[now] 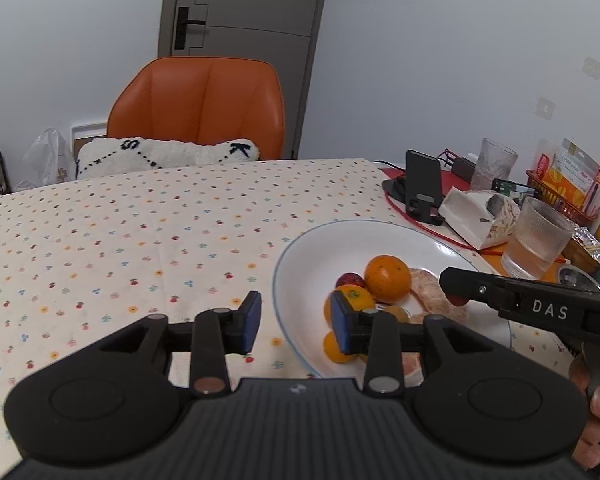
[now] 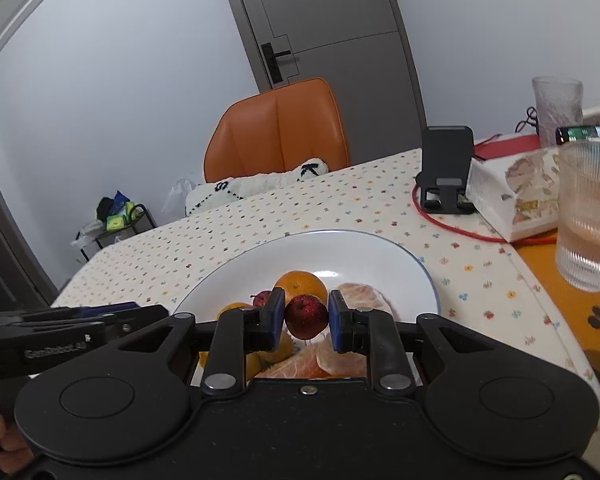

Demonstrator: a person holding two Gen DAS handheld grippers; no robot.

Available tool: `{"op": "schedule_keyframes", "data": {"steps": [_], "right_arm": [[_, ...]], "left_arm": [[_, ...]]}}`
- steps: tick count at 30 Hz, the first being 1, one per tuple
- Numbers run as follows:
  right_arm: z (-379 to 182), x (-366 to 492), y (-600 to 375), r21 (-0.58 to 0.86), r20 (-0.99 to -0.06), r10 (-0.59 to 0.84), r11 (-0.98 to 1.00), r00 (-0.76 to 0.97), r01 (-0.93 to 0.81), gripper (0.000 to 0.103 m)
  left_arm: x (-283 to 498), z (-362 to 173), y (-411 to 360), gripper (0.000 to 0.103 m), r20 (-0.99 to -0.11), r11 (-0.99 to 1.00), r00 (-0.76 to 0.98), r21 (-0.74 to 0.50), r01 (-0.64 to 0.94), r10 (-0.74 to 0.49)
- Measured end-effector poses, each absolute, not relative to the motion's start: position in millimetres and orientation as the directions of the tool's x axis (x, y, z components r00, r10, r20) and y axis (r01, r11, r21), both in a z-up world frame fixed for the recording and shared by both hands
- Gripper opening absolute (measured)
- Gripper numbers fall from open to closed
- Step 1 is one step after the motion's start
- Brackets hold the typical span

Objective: Organize fruits

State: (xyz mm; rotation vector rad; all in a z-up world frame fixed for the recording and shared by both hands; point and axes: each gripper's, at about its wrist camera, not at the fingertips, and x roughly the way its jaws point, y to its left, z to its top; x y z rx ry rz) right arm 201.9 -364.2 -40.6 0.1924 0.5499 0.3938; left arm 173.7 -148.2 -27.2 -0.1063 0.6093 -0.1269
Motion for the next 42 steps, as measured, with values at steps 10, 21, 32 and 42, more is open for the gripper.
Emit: {"op": "schedule_keyframes", "data": {"steps": [10, 21, 32, 42], "right_arm": [[-40, 207, -354, 0.275, -0.456, 0.416, 0.907, 0.787, -0.32, 0.039], [-34, 190, -353, 0.282, -0.464, 0.426, 0.902, 0.777, -0.326, 0.048], [-20, 167, -344, 0.287, -0.437, 0.469, 0.882, 0.768, -0.375, 0.075], [-6, 143, -330, 0.289, -0.42, 0.517, 0.855, 0.746, -0.431, 0.099]], "left_arm": [[174, -28, -130, 0.048, -0.573, 0.989, 0.811, -0.145, 0.036, -0.114], [163, -22, -126, 0.076, -0.567, 0.988, 0.817, -0.156, 0.02, -0.106], [139, -7, -107, 0.088, -0.596, 0.989, 0.802, -0.135, -0.057, -0.035], [99, 9, -83, 0.095, -0.574, 0.983, 0.818, -0.119, -0.138, 0.045]]}}
